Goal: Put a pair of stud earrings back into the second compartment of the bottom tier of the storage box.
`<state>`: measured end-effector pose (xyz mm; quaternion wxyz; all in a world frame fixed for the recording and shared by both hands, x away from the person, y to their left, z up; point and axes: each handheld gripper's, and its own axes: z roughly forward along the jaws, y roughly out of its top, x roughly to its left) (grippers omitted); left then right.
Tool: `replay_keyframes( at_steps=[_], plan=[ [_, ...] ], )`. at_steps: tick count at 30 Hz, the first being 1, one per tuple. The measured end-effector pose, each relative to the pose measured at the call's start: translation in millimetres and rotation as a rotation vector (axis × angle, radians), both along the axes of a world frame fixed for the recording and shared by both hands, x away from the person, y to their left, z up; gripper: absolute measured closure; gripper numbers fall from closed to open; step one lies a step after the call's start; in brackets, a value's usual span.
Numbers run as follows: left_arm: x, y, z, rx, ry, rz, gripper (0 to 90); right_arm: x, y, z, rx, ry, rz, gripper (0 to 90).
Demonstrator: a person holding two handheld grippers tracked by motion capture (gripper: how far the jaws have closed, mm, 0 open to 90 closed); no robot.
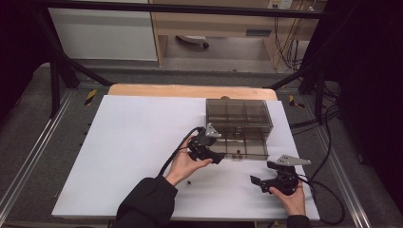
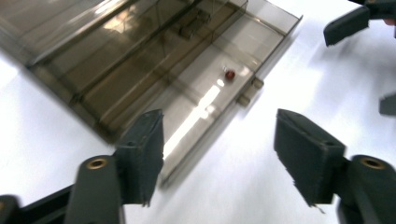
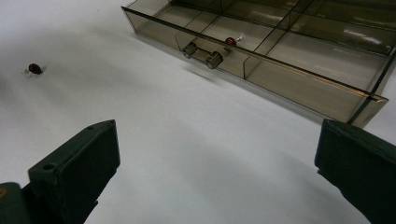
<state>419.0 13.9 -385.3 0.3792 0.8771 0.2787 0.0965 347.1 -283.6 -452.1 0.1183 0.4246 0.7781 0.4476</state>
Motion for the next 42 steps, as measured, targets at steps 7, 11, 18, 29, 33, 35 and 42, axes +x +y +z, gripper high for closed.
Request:
replay_keyframes(
  at_steps=[7, 11, 18, 29, 33, 35, 42],
  plan=[
    [-14.7, 34.6, -6.4, -0.013, -0.016, 0.002, 18.8, -0.2, -0.1, 0.3, 0.002, 0.002, -0.003, 0.8],
    [-22.1, 50.7, -9.0, -0.016, -0.010, 0.006, 15.9, 0.0, -0.2, 0.0, 0.000, -0.002, -0.002, 0.8],
    [-37.9, 72.9, -15.2, -0.034, -0.011, 0.013, 13.1, -0.3, -0.2, 0.1, 0.001, 0.001, -0.005, 0.8],
    [-56.1, 95.1, -35.4, -0.023, 0.011, 0.031, 13.3, -0.3, -0.1, -0.1, -0.002, 0.001, -0.006, 0.8],
    [-61.5, 96.7, -41.2, -0.020, 0.013, 0.039, 14.5, -0.7, 0.0, -0.3, 0.000, 0.007, -0.009, 0.8],
    [-63.0, 96.7, -43.2, -0.005, 0.021, 0.035, 15.6, -0.7, 0.0, -0.4, -0.001, 0.008, -0.009, 0.8],
    [-68.0, 103.7, -47.5, -0.019, 0.040, 0.034, 20.7, -0.8, -0.7, -0.3, -0.001, 0.010, -0.009, 0.8]
  ],
)
